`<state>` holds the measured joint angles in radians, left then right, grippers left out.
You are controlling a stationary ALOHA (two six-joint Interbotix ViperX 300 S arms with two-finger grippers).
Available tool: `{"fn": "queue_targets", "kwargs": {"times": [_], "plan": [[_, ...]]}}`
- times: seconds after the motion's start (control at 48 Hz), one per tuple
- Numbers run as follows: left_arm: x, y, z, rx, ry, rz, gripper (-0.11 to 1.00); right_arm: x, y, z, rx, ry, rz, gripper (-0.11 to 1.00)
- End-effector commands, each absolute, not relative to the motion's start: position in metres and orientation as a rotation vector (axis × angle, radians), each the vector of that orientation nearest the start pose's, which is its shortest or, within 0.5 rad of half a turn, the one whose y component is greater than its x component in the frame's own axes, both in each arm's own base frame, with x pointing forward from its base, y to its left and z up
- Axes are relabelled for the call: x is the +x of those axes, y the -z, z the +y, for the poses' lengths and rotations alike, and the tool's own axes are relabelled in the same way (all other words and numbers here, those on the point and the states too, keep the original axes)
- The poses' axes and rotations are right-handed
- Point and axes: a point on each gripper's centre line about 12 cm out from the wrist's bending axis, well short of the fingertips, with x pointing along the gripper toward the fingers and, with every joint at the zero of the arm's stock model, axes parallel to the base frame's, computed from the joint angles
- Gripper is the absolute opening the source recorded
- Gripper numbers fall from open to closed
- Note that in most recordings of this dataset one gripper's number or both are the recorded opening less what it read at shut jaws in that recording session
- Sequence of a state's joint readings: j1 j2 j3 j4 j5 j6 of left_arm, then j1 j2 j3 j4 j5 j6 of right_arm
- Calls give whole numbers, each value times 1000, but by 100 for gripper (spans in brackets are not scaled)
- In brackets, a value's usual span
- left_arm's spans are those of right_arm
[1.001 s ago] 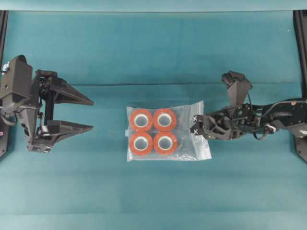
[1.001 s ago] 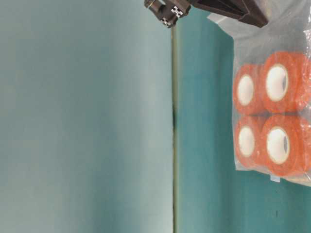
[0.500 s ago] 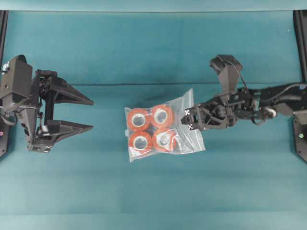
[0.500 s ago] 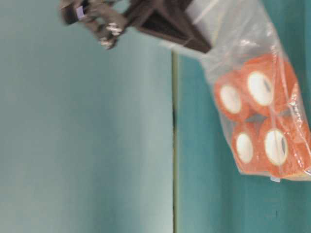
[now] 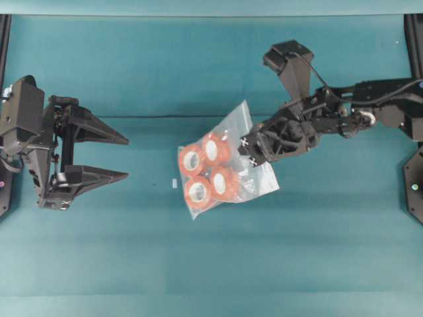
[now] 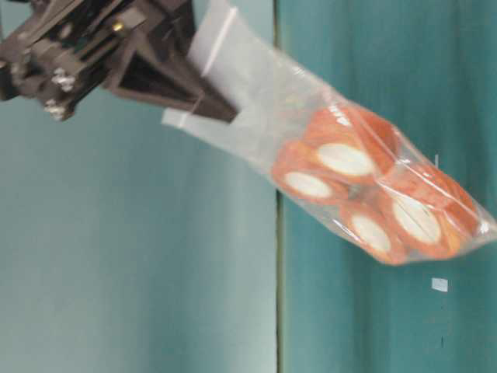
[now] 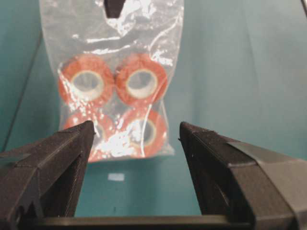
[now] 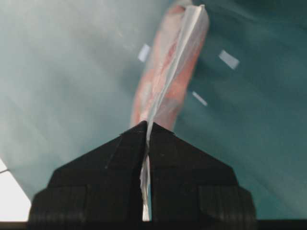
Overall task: Hand over the clear zip bag and make it stand upright.
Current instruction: 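Lift the bag with the right gripper and swing it upright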
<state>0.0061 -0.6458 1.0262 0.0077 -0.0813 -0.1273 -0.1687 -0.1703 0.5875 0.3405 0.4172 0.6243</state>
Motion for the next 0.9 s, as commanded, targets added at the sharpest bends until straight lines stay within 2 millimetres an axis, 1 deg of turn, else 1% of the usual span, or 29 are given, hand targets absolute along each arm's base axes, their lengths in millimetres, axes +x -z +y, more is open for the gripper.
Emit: {"fn": "queue_targets", "kwargs": {"times": [0.0, 0.125, 0.292, 0.646, 0.876], "plan": [[260, -262, 3, -121, -28, 278, 79, 365, -249, -49, 988, 380, 690, 0], [259, -263, 5, -125, -34, 273, 78, 366, -257, -48, 948, 357, 723, 0], [258, -264, 5, -125, -36, 268, 78, 371, -279, -45, 866, 298, 790, 0], [257, -265, 5, -126, -35, 262, 78, 384, -285, -44, 707, 205, 955, 0], [258, -266, 5, -126, -36, 255, 78, 385, -284, -52, 598, 149, 1018, 0]]}}
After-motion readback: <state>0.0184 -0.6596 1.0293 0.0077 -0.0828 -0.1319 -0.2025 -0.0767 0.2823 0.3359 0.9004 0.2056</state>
